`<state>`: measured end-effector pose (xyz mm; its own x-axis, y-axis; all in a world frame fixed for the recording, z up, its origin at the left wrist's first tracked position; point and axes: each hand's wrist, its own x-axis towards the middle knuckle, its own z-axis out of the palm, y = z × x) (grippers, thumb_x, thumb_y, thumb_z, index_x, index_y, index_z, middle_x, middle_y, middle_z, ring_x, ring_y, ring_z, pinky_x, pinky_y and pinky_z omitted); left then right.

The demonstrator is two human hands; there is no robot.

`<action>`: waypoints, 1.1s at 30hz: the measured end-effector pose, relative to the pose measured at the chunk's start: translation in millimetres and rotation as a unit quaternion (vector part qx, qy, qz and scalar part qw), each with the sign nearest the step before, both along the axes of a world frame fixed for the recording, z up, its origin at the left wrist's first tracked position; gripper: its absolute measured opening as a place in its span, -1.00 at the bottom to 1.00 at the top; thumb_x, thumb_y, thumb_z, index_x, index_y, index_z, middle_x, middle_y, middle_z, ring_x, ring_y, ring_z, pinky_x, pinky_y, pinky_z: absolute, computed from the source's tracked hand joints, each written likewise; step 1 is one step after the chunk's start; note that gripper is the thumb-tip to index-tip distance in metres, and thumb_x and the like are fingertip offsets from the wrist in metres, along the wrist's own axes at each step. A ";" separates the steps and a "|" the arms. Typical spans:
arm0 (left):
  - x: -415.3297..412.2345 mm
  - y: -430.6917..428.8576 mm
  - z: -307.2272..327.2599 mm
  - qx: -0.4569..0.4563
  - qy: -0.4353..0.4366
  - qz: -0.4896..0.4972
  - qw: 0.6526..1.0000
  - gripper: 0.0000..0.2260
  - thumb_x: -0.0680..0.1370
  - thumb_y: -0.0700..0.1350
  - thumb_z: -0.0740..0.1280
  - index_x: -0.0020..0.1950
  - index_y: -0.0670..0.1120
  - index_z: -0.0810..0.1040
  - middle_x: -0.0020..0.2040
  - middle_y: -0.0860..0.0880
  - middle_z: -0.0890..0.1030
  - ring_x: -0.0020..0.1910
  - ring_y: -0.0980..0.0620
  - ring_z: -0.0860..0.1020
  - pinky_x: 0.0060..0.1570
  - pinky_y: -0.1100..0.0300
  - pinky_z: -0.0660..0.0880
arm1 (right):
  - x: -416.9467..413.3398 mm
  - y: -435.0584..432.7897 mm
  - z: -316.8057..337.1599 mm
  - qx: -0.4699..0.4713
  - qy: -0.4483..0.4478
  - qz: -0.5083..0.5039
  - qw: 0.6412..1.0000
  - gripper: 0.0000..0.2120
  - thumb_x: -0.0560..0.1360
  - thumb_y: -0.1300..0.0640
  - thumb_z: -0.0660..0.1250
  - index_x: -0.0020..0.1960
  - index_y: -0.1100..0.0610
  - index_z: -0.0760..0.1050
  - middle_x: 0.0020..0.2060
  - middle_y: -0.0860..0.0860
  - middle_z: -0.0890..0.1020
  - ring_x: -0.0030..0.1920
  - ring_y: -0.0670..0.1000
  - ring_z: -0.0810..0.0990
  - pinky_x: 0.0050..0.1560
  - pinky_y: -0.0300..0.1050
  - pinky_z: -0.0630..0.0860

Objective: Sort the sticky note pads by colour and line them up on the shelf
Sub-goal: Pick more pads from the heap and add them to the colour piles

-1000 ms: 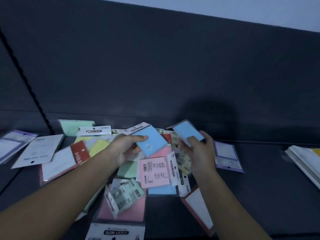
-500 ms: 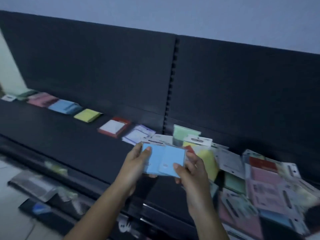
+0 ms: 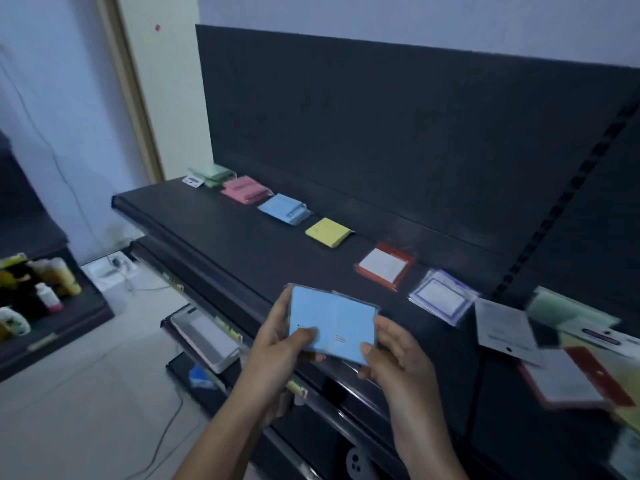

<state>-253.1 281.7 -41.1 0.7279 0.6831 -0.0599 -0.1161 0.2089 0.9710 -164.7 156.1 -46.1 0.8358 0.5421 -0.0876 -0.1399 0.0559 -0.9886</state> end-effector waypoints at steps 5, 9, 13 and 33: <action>8.9 55.4 -9.1 0.015 -0.005 0.012 1.000 -0.46 0.53 -0.32 0.26 0.42 0.11 0.29 0.25 0.06 0.55 0.06 0.07 0.60 -0.28 0.29 0.52 | 10.7 49.2 -1.1 0.014 0.002 0.012 1.000 -0.64 0.46 0.41 0.31 0.05 -0.02 0.58 -0.11 -0.12 0.70 -0.25 -0.11 0.65 -0.32 -0.32 0.53; 31.0 103.8 -11.1 0.044 -0.012 0.024 0.999 -0.41 0.50 -0.38 0.25 0.41 0.12 0.28 0.19 0.26 0.51 0.04 0.31 0.56 -0.22 0.39 0.51 | 29.9 98.7 -1.8 0.026 0.008 0.006 1.000 -0.66 0.47 0.42 0.29 0.02 0.02 0.60 -0.17 -0.13 0.70 -0.27 -0.12 0.65 -0.32 -0.28 0.55; 61.2 163.0 -9.2 0.067 -0.012 0.028 0.997 -0.39 0.47 -0.42 0.22 0.42 0.09 0.31 0.07 0.35 0.57 -0.03 0.33 0.58 -0.25 0.42 0.50 | 56.7 162.8 1.3 0.049 0.014 -0.002 0.999 -0.68 0.48 0.41 0.27 0.01 0.04 0.60 -0.19 -0.10 0.70 -0.30 -0.15 0.63 -0.33 -0.31 0.53; 201.5 347.8 -19.8 0.129 0.022 -0.038 0.991 -0.54 0.56 -0.34 0.21 0.34 0.11 0.36 0.16 0.25 0.52 0.02 0.40 0.53 -0.10 0.50 0.44 | 156.6 341.1 -7.4 -0.020 -0.013 -0.066 0.997 -0.57 0.50 0.39 0.22 0.23 -0.04 0.48 -0.08 0.11 0.64 -0.24 -0.08 0.56 -0.14 -0.39 0.47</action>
